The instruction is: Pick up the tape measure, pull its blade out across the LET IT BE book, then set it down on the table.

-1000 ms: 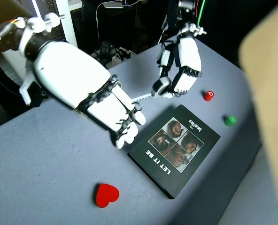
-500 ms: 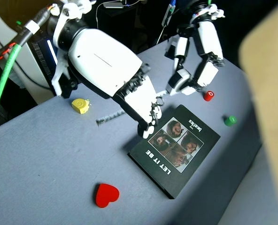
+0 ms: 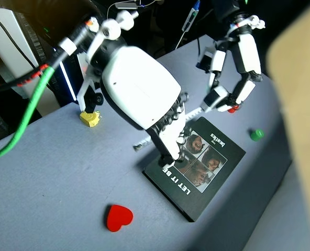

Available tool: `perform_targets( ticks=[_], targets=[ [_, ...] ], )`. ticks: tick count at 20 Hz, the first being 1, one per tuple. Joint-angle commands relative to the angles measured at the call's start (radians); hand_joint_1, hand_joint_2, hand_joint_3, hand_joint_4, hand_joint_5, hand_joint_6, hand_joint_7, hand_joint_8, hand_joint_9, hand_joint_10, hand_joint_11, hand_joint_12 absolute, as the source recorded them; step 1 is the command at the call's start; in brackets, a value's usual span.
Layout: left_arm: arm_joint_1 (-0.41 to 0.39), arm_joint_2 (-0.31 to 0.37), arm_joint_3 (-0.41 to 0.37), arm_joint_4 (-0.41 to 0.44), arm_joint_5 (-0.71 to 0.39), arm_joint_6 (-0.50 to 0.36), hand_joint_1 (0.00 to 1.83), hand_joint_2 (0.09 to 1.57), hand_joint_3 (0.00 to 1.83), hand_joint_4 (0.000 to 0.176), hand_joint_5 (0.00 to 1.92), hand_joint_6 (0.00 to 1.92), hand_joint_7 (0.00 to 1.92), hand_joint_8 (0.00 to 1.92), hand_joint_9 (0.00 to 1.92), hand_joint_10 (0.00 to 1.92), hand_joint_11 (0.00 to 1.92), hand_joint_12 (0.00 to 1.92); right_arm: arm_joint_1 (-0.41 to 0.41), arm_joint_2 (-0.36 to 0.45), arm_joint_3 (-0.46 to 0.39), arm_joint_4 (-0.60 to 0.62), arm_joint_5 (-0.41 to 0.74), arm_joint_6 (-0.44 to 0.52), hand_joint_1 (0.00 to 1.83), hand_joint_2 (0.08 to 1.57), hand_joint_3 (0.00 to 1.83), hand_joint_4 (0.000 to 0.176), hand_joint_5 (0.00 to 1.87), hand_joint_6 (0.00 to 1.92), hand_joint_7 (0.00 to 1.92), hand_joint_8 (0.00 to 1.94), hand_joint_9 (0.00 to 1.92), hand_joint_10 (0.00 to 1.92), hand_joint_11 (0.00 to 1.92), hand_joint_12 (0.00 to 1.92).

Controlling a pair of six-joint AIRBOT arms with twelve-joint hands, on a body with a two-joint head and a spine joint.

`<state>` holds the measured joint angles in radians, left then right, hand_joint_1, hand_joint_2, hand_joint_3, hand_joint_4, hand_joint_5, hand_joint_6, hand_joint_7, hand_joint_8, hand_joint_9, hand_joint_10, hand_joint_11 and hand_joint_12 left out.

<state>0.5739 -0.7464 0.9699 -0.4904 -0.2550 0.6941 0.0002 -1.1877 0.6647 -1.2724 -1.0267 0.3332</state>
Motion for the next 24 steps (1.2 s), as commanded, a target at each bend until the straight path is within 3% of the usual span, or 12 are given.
perform_targets(
  ticks=[1, 2, 6, 12, 16, 24],
  targets=[
    [-0.02, -0.001, 0.008, -0.035, -0.11, 0.016, 1.38, 1.13, 0.0, 0.0, 0.9, 0.86, 0.97, 1.04, 0.88, 1.35, 0.88, 1.26, 0.0, 0.001, 0.001, -0.08, -0.002, 0.001, 0.99, 1.03, 0.0, 0.0, 0.81, 0.02, 0.89, 0.01, 0.82, 0.02, 0.43, 0.94],
    [-0.026, -0.005, 0.014, -0.094, -0.114, 0.06, 1.38, 1.13, 0.0, 0.0, 0.9, 0.86, 0.97, 1.04, 0.88, 1.35, 0.88, 1.27, -0.011, -0.005, 0.006, -0.082, -0.002, 0.005, 0.99, 1.03, 0.0, 0.0, 0.82, 0.02, 0.89, 0.01, 0.82, 0.03, 0.44, 0.94],
    [-0.031, -0.006, 0.019, -0.173, -0.117, 0.118, 1.37, 1.13, 0.0, 0.0, 0.89, 0.87, 0.96, 1.05, 0.89, 1.35, 0.88, 1.24, -0.034, -0.025, 0.031, -0.144, -0.003, 0.042, 1.0, 1.03, 0.0, 0.0, 0.84, 0.02, 0.9, 0.01, 0.84, 0.03, 0.46, 0.96],
    [-0.037, -0.008, 0.023, -0.185, -0.116, 0.138, 1.37, 1.14, 0.0, 0.0, 0.89, 0.88, 0.95, 1.1, 0.86, 1.36, 0.88, 1.24, -0.032, -0.051, 0.079, -0.175, 0.005, 0.07, 1.03, 1.04, 0.0, 0.0, 0.83, 0.01, 0.91, 0.01, 0.86, 0.03, 0.47, 0.96],
    [-0.047, -0.008, 0.015, -0.313, -0.118, 0.249, 1.37, 1.14, 0.0, 0.0, 0.89, 0.88, 0.93, 1.12, 0.87, 1.36, 0.89, 1.24, -0.038, -0.08, 0.117, -0.175, 0.022, 0.049, 1.04, 1.04, 0.0, 0.0, 0.84, 0.01, 0.92, 0.01, 0.87, 0.03, 0.48, 0.96],
    [-0.049, -0.01, 0.015, -0.325, -0.118, 0.255, 1.37, 1.14, 0.0, 0.0, 0.87, 0.88, 0.94, 1.11, 0.88, 1.35, 0.9, 1.24, -0.029, -0.124, 0.18, -0.136, 0.031, 0.058, 1.04, 1.04, 0.0, 0.0, 0.87, 0.01, 0.94, 0.01, 0.9, 0.03, 0.49, 0.97]
  ],
)
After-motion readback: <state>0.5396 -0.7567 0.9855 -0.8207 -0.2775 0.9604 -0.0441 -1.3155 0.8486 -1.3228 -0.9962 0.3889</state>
